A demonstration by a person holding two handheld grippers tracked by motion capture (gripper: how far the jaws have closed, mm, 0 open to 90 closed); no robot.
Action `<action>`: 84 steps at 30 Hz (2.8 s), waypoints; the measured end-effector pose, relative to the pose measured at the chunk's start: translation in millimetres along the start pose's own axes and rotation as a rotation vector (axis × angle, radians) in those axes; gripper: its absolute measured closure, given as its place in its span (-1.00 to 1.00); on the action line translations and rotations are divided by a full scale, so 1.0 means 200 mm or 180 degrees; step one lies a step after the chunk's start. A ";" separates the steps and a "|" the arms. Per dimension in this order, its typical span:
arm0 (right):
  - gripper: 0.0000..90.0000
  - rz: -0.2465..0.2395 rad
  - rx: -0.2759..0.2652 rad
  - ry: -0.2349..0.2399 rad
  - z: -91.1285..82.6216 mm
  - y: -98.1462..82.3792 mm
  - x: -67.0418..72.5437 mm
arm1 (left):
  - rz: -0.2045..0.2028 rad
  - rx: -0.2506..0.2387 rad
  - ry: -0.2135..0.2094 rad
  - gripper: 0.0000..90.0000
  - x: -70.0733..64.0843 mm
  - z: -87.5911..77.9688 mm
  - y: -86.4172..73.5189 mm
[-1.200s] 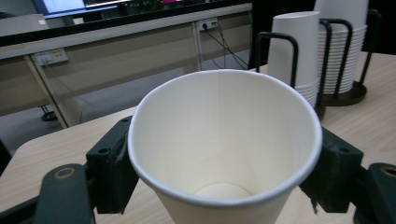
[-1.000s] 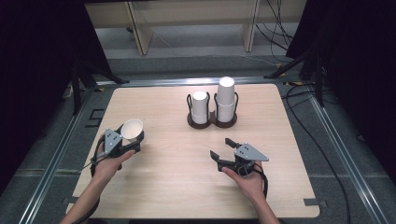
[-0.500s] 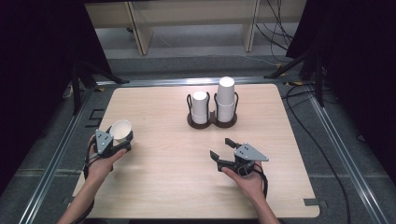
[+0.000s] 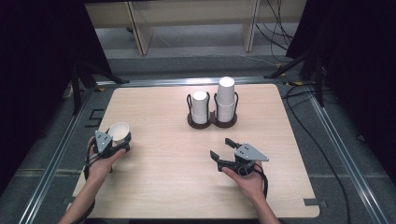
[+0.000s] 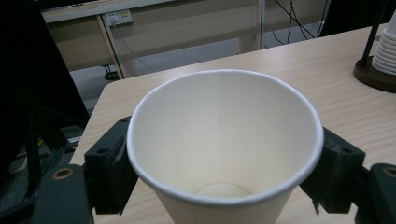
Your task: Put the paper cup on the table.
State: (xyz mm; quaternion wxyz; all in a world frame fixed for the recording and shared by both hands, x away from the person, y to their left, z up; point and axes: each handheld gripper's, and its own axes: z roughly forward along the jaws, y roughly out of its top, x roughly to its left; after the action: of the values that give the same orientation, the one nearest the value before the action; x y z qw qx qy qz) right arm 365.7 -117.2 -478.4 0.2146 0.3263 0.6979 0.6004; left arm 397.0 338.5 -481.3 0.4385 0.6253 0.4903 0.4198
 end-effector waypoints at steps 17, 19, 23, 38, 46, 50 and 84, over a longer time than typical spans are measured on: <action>-0.50 0.0018 0.0065 -0.0029 0.00 0.00 0.00 | -0.0119 0.0060 -0.0011 -0.56 0.00 0.02 -0.04; -0.50 0.0029 0.0040 -0.0008 0.00 0.00 0.00 | -0.0118 0.0056 -0.0012 -0.56 0.00 0.02 -0.04; -0.49 0.0025 0.0038 0.0013 0.00 -0.01 0.01 | -0.0139 0.0039 -0.0034 -0.63 0.00 0.02 -0.05; -0.49 0.0003 0.0028 0.0008 0.00 -0.01 0.00 | -0.0177 -0.0176 -0.0017 -1.00 -0.01 -0.07 -0.01; -0.49 0.0035 0.0048 0.0019 0.00 -0.01 0.00 | -0.0211 -0.0199 -0.0089 -1.00 -0.07 -0.15 0.00; -0.49 0.0011 0.0045 0.0000 0.00 -0.01 0.00 | -0.0197 -0.0202 -0.0173 -1.00 -0.10 -0.17 0.00; -0.49 0.0046 0.0035 -0.0012 -0.01 -0.01 -0.01 | 0.0053 -0.0207 -0.1037 -0.65 -0.48 -0.22 0.00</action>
State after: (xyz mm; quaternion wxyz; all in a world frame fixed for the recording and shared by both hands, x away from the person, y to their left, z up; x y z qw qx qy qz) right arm 365.6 -120.3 -480.5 0.2098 0.3337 0.6984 0.5974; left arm 338.5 250.3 -479.5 0.5288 0.6746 0.3937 0.3321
